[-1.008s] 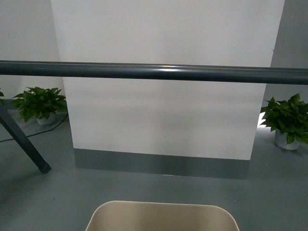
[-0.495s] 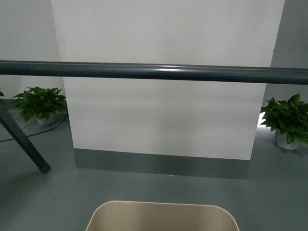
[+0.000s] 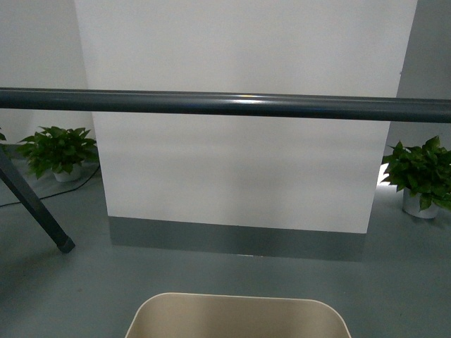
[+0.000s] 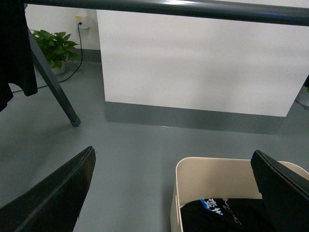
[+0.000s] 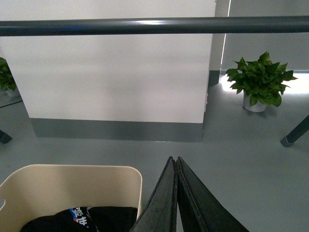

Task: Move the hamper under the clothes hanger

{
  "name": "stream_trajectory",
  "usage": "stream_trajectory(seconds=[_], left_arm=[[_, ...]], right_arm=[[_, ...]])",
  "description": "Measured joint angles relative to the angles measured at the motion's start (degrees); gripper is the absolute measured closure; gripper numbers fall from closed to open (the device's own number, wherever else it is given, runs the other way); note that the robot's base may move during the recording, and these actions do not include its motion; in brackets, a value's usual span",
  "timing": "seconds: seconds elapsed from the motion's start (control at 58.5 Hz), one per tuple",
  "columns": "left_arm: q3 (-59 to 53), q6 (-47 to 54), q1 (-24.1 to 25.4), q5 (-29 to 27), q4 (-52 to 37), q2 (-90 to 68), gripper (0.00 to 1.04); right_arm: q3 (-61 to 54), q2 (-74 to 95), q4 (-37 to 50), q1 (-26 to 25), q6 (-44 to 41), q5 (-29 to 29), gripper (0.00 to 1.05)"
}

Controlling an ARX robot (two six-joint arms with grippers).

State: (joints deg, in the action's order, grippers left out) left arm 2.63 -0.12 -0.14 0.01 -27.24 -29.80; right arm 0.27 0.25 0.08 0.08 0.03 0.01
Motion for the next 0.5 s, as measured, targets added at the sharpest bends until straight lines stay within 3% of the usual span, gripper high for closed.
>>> stream_trajectory(seconds=[0.171,0.325,0.495], left_arm=[[0.00,0.02,0.00,0.00,0.00,0.02,0.07],[-1.62,-0.02,0.00,0.09,0.44,2.47,0.36],[-1.64,0.00,0.00,0.00,3.17,5.64,0.60]], right_arm=[[0.00,-0.02,0.00,0.00,0.00,0.00,1.03],[0.00,-0.02,0.00,0.00,0.00,0.00,1.03],[0.00,-0.02,-0.04,0.00,0.00,0.00,1.03]])
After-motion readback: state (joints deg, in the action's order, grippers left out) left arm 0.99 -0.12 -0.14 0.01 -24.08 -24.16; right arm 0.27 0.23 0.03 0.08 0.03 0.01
